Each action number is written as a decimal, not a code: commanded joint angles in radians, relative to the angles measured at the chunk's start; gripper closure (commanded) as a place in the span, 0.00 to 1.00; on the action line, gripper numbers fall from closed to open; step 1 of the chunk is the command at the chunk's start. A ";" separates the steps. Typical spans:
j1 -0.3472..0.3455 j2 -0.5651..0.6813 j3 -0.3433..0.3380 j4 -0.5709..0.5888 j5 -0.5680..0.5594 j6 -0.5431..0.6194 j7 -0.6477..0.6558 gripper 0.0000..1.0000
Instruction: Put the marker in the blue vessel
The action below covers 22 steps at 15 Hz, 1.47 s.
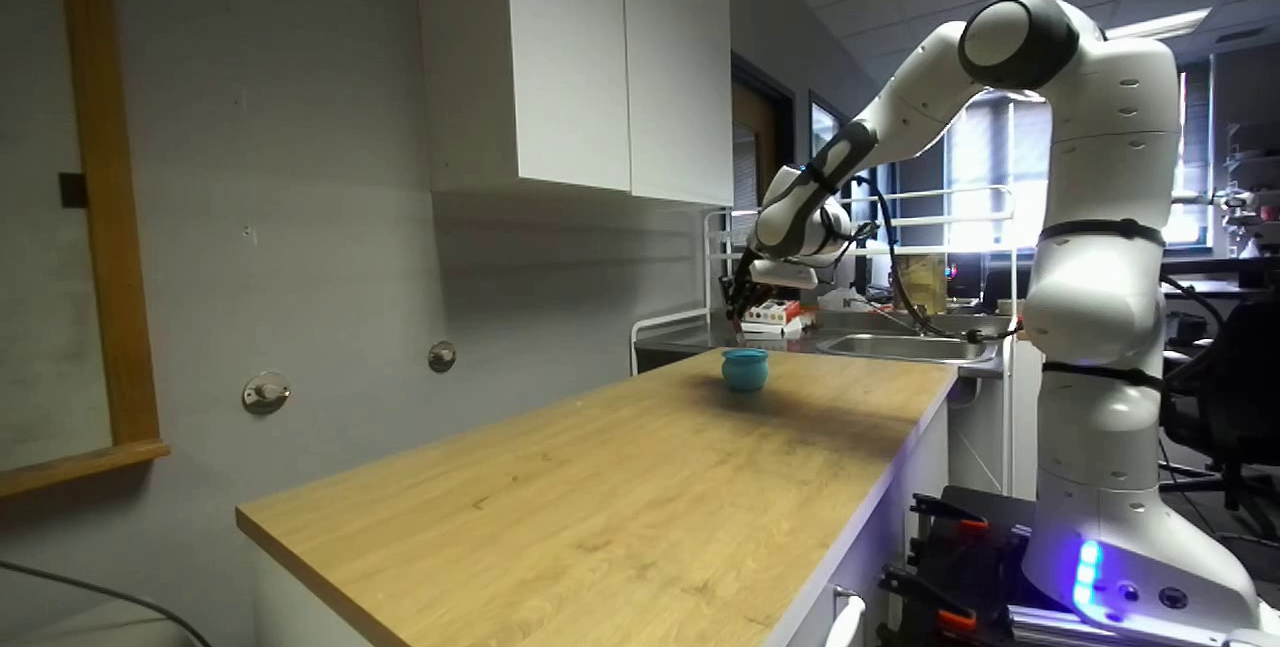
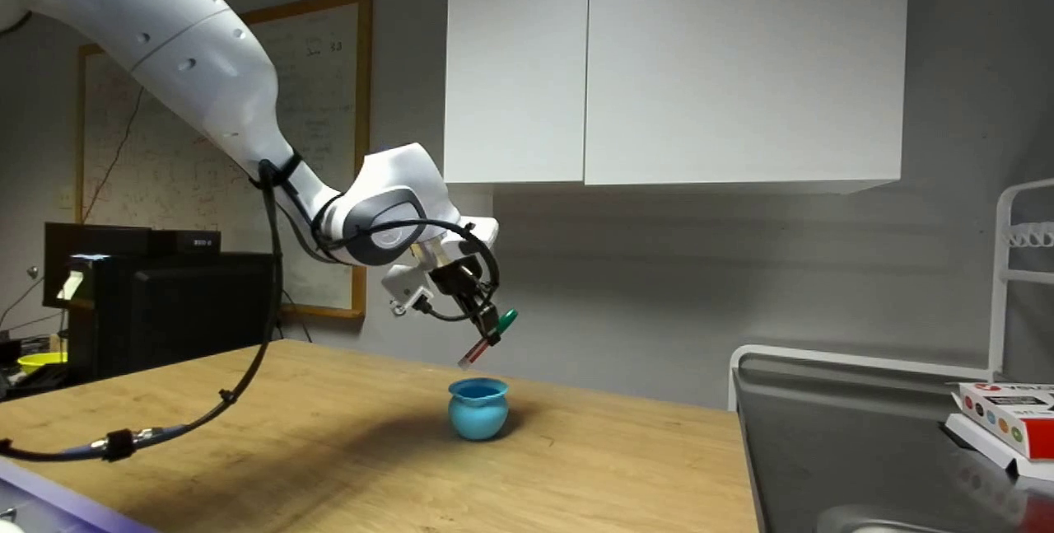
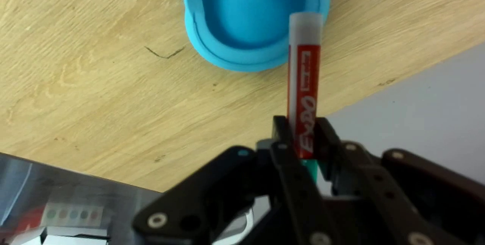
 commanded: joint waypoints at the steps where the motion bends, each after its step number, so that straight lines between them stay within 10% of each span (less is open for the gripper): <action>1: -0.034 0.041 0.000 0.005 -0.114 0.022 0.105 0.88; 18: -0.049 0.109 -0.011 0.009 -0.552 0.013 0.486 0.88; 19: -0.048 0.110 -0.010 0.009 -0.567 0.011 0.504 0.55; 22: -0.044 0.106 -0.006 0.010 -0.600 0.005 0.544 0.42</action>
